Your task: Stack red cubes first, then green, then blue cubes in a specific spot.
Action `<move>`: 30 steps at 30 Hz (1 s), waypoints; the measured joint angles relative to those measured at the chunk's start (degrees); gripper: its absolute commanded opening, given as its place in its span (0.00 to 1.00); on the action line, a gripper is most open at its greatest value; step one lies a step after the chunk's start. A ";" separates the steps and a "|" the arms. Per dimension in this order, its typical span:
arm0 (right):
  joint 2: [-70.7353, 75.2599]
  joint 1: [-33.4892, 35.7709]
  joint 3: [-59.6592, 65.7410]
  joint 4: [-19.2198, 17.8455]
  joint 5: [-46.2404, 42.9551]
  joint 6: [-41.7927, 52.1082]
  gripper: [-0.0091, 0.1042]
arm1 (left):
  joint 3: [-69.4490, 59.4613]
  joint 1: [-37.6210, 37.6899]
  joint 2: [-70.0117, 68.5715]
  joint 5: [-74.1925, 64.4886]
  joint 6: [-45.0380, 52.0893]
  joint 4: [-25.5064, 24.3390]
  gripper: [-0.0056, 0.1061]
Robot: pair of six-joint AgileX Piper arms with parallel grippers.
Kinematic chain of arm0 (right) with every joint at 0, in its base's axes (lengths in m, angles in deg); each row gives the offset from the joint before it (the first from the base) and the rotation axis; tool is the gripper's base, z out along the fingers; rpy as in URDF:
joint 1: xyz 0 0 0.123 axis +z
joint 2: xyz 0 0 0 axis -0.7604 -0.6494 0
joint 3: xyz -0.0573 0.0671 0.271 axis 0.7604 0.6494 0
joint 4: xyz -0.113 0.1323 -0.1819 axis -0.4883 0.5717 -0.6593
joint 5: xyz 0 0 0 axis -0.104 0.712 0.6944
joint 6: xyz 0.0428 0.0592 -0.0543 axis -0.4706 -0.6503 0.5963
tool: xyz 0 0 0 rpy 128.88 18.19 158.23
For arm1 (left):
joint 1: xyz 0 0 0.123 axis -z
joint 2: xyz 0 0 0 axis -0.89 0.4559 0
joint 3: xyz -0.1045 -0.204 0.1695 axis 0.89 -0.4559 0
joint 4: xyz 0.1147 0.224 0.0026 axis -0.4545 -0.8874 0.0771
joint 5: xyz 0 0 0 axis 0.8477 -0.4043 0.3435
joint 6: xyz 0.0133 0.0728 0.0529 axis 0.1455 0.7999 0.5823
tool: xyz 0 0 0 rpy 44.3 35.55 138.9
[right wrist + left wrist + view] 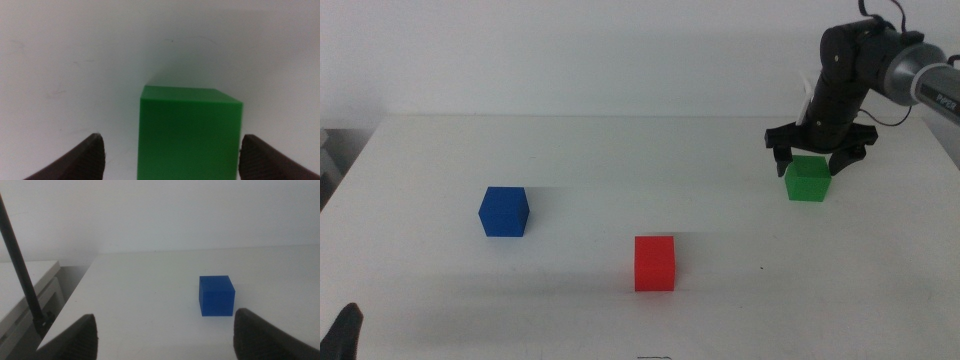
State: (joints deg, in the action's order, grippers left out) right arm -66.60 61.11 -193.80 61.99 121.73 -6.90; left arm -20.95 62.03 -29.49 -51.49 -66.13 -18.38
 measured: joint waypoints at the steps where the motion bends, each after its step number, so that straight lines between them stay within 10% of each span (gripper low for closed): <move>1: -0.34 0.00 0.00 0.00 -0.23 -0.02 0.90 | 0.00 0.00 0.00 0.00 0.00 0.00 0.88; 7: -2.41 0.00 0.00 -0.11 -1.68 -0.64 0.72 | 0.00 0.00 0.00 0.00 0.00 0.00 0.88; 13: -2.41 -0.06 0.00 -0.16 -2.17 -1.05 0.07 | 0.00 0.00 0.00 0.00 0.00 0.00 0.88; 22: 12.00 2.26 9.33 -1.01 -1.30 -2.79 0.07 | 0.00 0.00 0.00 0.00 0.00 0.00 0.88; 30: 28.08 17.95 25.88 -3.92 -6.29 -15.84 0.07 | 0.00 0.00 0.00 0.00 0.00 0.00 0.88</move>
State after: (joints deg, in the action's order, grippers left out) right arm -38.52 79.07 -167.92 58.07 115.44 -22.74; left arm -20.95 62.03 -29.49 -51.49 -66.13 -18.38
